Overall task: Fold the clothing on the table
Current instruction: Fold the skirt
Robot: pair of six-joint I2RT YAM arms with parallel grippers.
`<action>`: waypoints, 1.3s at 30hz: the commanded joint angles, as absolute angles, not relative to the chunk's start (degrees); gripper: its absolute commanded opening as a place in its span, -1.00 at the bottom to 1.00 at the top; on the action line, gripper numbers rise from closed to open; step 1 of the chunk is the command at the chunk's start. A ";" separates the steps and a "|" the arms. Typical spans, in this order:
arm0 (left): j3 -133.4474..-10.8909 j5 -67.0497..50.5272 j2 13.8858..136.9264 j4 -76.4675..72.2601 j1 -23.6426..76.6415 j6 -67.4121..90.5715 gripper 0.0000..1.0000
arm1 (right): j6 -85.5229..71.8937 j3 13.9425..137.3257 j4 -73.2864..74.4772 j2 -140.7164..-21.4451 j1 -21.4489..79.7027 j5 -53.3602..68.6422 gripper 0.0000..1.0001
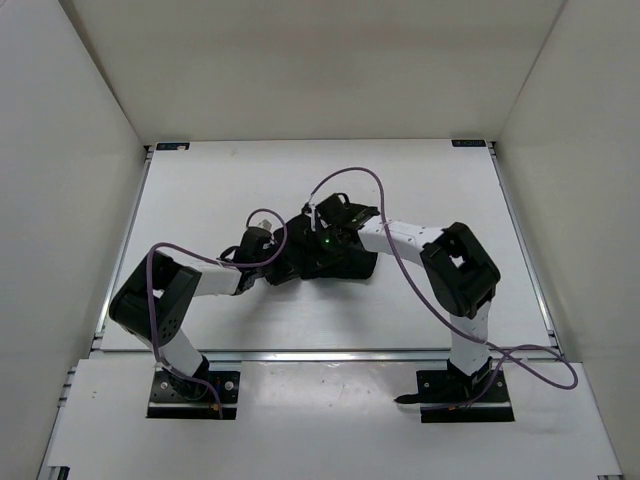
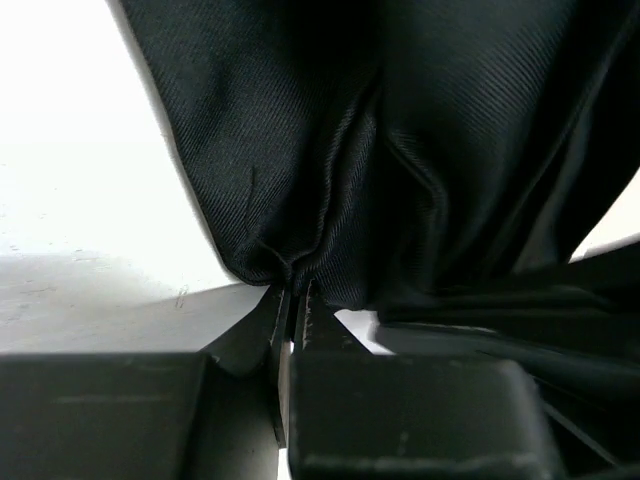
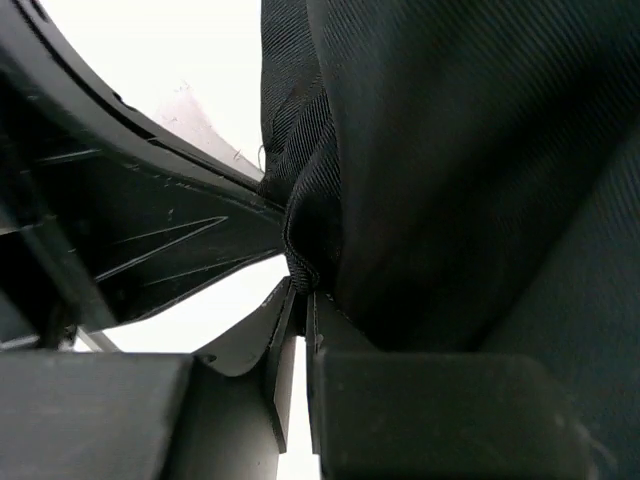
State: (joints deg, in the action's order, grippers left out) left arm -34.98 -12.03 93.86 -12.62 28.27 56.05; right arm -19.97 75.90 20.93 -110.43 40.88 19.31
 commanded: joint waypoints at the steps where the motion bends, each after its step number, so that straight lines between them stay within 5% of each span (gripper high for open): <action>1: -32.43 -13.35 92.46 -13.00 26.98 53.79 -0.86 | -20.13 79.72 18.55 -110.91 41.13 24.51 -0.95; 8: -30.50 -14.33 89.48 -9.07 27.77 53.26 -0.61 | -17.41 88.23 23.81 -114.87 40.70 22.49 -0.98; 12: -27.43 -17.56 85.44 -10.90 24.80 53.79 -0.16 | -16.27 94.48 28.29 -117.42 40.78 24.79 -0.63; 15: -26.46 -21.26 82.28 -11.95 22.07 55.19 -0.10 | -15.21 96.07 32.16 -114.36 41.74 23.22 -0.56; 20: -23.73 -22.76 74.89 -12.49 18.72 59.76 0.17 | -15.65 91.51 35.85 -105.06 41.57 21.71 -0.29; 26: -22.41 -21.54 65.93 -7.49 14.95 59.25 0.10 | -24.06 73.87 29.55 -90.01 30.70 25.21 -0.05; 34: -34.34 -12.22 73.45 -2.73 19.33 54.06 0.21 | -31.20 55.91 16.10 -78.14 25.75 25.14 -0.09; 36: -38.48 -12.39 78.46 -2.72 20.65 53.35 0.23 | -32.43 52.93 13.12 -77.61 26.10 26.53 -0.36; 39: -41.73 -12.57 83.39 -3.86 21.62 54.14 0.23 | -34.27 49.32 6.88 -77.61 28.29 26.56 -0.48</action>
